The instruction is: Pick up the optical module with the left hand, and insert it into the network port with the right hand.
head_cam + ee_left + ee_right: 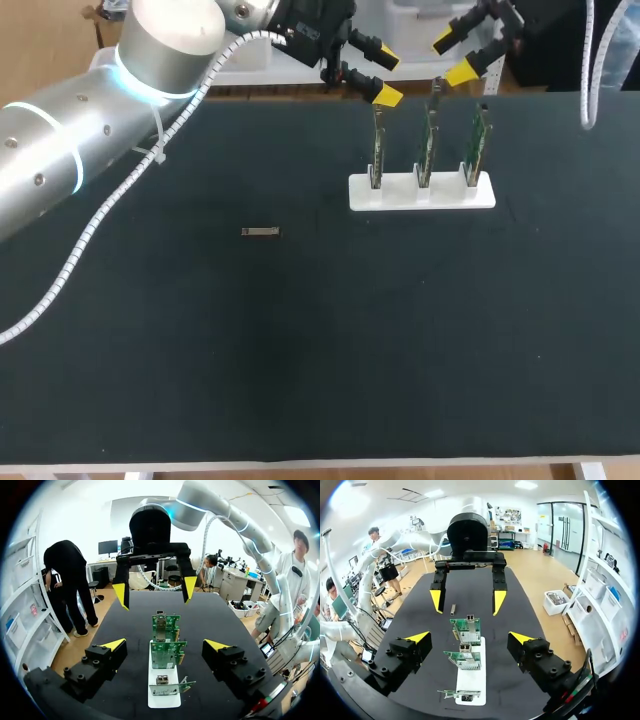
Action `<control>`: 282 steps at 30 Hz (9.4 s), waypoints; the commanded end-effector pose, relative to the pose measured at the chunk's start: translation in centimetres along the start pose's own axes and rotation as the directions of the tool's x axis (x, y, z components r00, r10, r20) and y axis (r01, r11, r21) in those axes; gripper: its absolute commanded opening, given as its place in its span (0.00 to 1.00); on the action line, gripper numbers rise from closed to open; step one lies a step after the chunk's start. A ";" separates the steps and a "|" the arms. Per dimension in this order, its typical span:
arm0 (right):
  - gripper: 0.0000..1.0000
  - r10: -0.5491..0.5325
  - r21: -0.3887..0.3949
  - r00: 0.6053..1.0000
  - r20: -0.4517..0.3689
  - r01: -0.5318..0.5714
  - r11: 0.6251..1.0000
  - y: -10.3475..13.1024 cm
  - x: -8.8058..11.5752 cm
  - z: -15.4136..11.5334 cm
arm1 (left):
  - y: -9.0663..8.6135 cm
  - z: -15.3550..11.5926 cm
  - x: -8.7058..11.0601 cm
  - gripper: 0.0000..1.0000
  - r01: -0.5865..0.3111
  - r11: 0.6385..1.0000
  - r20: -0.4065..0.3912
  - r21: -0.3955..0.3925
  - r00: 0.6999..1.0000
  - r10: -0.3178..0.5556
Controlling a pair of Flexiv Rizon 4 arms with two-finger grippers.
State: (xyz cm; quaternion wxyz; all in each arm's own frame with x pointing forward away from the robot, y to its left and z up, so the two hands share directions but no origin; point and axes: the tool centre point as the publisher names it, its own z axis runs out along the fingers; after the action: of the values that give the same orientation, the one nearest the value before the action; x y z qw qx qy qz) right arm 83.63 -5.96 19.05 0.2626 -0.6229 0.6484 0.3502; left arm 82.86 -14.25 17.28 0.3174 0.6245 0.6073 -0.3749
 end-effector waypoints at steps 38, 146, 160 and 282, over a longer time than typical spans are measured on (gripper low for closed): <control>0.00 -0.022 -0.124 1.000 0.022 0.024 0.992 -1.2 -0.2 0.7 | -0.3 0.0 0.1 1.00 -0.001 1.000 0.000 -0.005 1.000 0.001; 0.00 0.043 -0.193 0.998 -0.055 -0.053 0.980 0.7 3.1 3.7 | -0.3 0.0 0.1 1.00 -0.001 1.000 0.000 -0.005 1.000 0.001; 0.00 0.047 -0.196 0.997 -0.057 -0.057 0.979 0.6 3.3 3.8 | -0.3 0.0 0.1 1.00 -0.001 1.000 0.000 -0.005 1.000 0.001; 0.00 0.115 -0.213 0.991 0.066 -0.099 0.972 1.8 6.9 -7.4 | -0.3 0.0 0.1 1.00 -0.001 1.000 0.000 -0.005 1.000 0.001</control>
State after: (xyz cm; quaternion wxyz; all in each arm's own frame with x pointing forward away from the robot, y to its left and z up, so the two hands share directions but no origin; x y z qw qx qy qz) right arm 81.12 -15.96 18.39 0.2502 -0.5786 0.6628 0.4040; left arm 82.86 -14.25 17.28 0.3174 0.6244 0.6073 -0.3749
